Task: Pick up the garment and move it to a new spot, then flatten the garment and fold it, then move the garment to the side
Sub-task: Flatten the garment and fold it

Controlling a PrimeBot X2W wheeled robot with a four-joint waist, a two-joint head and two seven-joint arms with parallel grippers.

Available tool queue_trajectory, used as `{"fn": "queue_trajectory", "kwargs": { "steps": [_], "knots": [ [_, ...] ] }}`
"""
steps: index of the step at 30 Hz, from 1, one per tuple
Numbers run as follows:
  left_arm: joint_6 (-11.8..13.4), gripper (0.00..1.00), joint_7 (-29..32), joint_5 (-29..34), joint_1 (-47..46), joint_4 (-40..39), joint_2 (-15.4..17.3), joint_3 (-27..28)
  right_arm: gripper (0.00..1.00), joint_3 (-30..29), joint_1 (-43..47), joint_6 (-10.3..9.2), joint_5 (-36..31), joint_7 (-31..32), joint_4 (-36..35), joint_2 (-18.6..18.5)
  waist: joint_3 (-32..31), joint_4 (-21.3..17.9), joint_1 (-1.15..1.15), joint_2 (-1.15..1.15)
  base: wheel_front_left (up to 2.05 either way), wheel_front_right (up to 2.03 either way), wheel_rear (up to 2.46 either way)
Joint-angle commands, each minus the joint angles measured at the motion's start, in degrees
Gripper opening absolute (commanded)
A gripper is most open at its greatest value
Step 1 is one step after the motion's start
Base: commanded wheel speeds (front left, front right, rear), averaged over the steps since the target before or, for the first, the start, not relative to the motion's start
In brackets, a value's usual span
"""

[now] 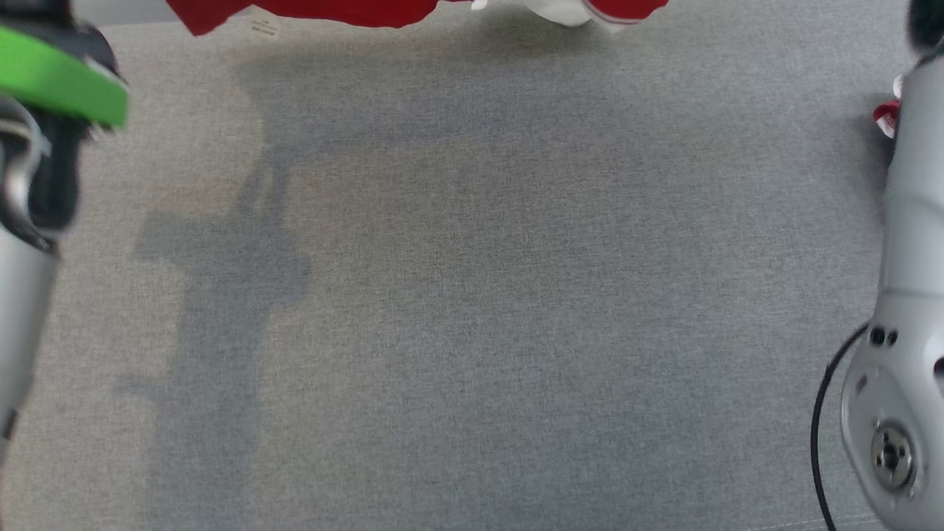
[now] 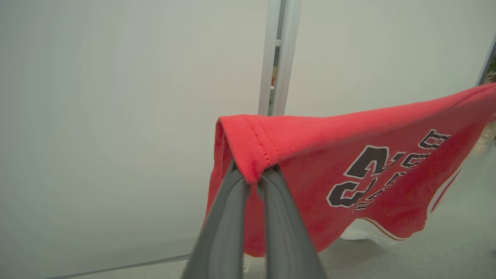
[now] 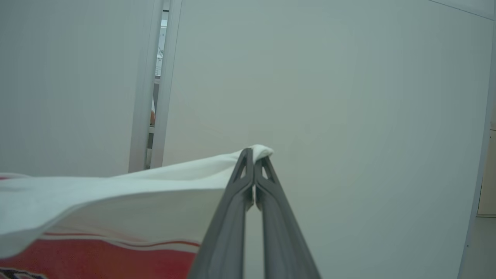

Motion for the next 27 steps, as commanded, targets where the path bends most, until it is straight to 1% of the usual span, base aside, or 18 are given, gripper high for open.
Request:
{"fn": "queue_trajectory", "kwargs": {
  "steps": [1, 3, 8, 11, 13, 19, 25, 27],
  "knots": [
    [0.16, 0.0, -0.13, -0.53, 4.05, 0.93, -0.65, -0.05, 0.0, 0.1, 4.1, -0.13, 1.16, -0.21, -1.01, -0.33, -1.07, -0.72, -0.01, 0.0, 0.0, 0.0, 0.0],
    [0.16, 0.0, -0.14, -1.34, 10.2, 2.35, -2.47, -0.49, 0.0, 0.29, 11.38, -0.13, 3.14, -0.22, -1.94, -0.29, -2.35, -0.77, -0.01, 0.0, 0.0, 0.0, 0.0],
    [0.16, 0.0, -0.15, -5.83, 25.55, 7.53, -8.21, -1.38, 0.0, 1.88, 30.53, -0.13, 8.74, -0.23, -2.73, -0.18, -5.68, -1.43, -0.01, 0.0, 0.0, 0.0, 0.0],
    [0.16, 0.0, -0.16, -8.16, 32.37, 10.18, -10.74, -1.73, 0.0, 2.76, 39.92, -0.12, 12.09, -0.23, -2.69, -0.11, -7.53, -1.84, -0.01, 0.0, 0.0, 0.0, 0.0],
    [0.16, 0.0, -0.16, -8.13, 36.57, 11.52, -12.29, -3.35, 0.0, 2.8, 45.37, -0.12, 14.33, -0.24, -2.64, -0.16, -8.64, -2.09, -0.01, 0.0, 0.0, 0.0, 0.0],
    [0.16, 0.0, -0.02, -10.28, 44.69, 12.75, -14.83, -5.24, 0.0, 2.77, 55.84, -0.12, 19.07, -0.24, -2.78, -0.08, -12.01, -2.3, -0.01, 0.0, 0.0, 0.0, 0.0],
    [0.16, 0.0, -0.01, -12.02, 51.17, 11.42, -15.86, -4.78, 0.0, 2.88, 62.68, -0.12, 21.53, -0.24, -2.08, -0.09, -16.47, -2.34, -0.01, 0.0, 0.0, 0.0, 0.0],
    [0.16, 0.0, -0.02, -12.16, 52.63, 10.3, -15.56, -4.85, 0.0, 2.21, 64.41, -0.12, 22.62, -0.24, -1.96, -0.12, -17.41, -2.12, -0.01, 0.0, 0.0, 0.0, 0.0]
  ]
}}
